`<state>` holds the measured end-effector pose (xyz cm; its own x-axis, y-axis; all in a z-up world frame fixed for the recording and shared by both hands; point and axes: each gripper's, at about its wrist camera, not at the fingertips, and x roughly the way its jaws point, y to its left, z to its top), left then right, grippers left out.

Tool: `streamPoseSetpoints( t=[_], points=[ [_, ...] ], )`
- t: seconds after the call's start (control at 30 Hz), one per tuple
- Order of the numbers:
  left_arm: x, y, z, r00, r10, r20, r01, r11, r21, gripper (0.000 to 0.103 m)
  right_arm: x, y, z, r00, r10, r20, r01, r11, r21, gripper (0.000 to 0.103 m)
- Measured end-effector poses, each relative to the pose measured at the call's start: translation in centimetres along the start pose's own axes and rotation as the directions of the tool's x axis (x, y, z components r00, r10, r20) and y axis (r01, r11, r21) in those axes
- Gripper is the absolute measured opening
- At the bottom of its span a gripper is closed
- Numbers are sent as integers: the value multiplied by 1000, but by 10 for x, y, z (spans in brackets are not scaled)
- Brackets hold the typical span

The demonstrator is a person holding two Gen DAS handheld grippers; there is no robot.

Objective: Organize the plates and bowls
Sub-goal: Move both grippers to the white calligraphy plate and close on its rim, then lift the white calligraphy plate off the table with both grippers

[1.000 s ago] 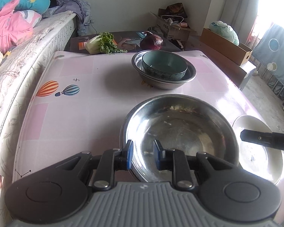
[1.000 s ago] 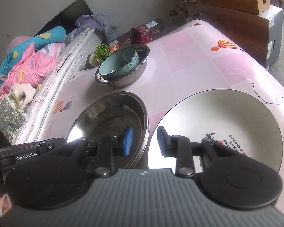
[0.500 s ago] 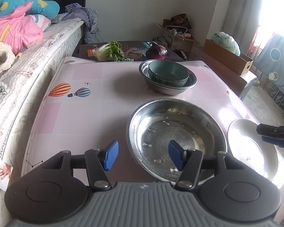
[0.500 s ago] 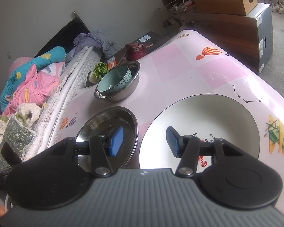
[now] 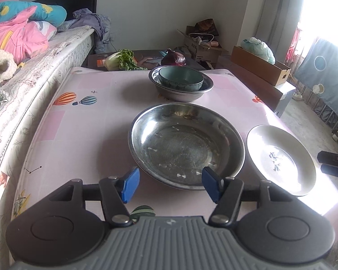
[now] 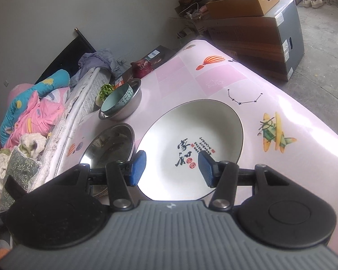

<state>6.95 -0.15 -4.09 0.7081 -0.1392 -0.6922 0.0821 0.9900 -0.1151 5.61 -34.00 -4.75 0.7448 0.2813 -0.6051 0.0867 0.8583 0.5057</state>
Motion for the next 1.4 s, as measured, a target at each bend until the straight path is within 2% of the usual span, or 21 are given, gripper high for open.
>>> streamPoseSetpoints(
  t=[0.17, 0.37, 0.57, 0.67, 0.8, 0.9, 0.97, 1.13, 1.3, 1.4],
  points=[
    [0, -28, -18, 1000, -23, 13, 22, 999, 29, 63, -16, -25, -12, 1000, -24, 3, 24, 1000, 9, 51],
    [11, -64, -37, 996, -86, 3, 85, 993, 84, 62, -25, -54, -15, 1000, -23, 9, 23, 999, 24, 51],
    [34, -94, -44, 982, -191, 1, 191, 979, 66, 59, -21, -84, -3, 1000, -10, 10, 9, 999, 41, 51],
    [44, -104, -43, 977, -215, 6, 214, 976, 44, 56, -14, -95, 4, 1000, 14, 1, -14, 999, 53, 51],
    [54, -113, -40, 977, -212, 23, 212, 977, 26, 53, 4, -106, 15, 998, 56, -21, -55, 997, 59, 47],
    [64, -116, -37, 981, -195, 10, 195, 981, 20, 46, 22, -110, 24, 996, 79, -41, -76, 996, 56, 41],
    [71, -118, -37, 981, -192, -2, 192, 981, 15, 38, 36, -112, 31, 995, 87, -57, -84, 995, 52, 37],
    [77, -122, -34, 982, -191, -8, 191, 981, 26, 30, 64, -113, 44, 992, 101, -78, -98, 995, 31, 30],
    [84, -121, -32, 981, -195, -21, 196, 981, 15, 30, 89, -113, 56, 987, 119, -110, -116, 993, 35, 21],
    [87, -121, -31, 979, -202, -25, 202, 979, 5, 26, 98, -110, 58, 979, 157, -129, -152, 987, 44, 17]
  ],
)
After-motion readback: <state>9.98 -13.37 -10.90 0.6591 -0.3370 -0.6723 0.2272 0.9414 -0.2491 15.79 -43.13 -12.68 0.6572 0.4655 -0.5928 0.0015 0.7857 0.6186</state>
